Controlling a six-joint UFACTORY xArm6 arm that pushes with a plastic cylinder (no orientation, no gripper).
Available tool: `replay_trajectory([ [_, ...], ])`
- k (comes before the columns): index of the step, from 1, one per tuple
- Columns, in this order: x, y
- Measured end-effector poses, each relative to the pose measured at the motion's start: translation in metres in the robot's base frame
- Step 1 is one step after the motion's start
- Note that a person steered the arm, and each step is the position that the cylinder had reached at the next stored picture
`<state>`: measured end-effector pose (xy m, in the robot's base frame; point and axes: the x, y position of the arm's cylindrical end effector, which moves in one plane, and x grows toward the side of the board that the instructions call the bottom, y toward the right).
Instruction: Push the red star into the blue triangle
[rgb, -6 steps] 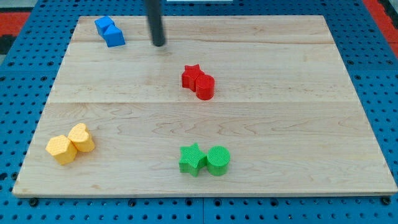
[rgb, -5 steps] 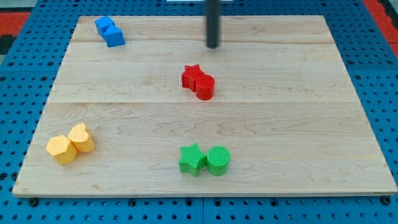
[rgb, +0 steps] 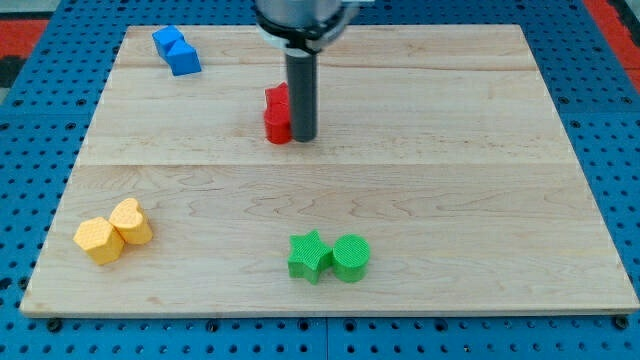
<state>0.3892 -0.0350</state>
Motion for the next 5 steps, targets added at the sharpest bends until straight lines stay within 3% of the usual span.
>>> replay_trajectory([
  [4,-0.094,-0.016],
  [5,-0.094,-0.1],
])
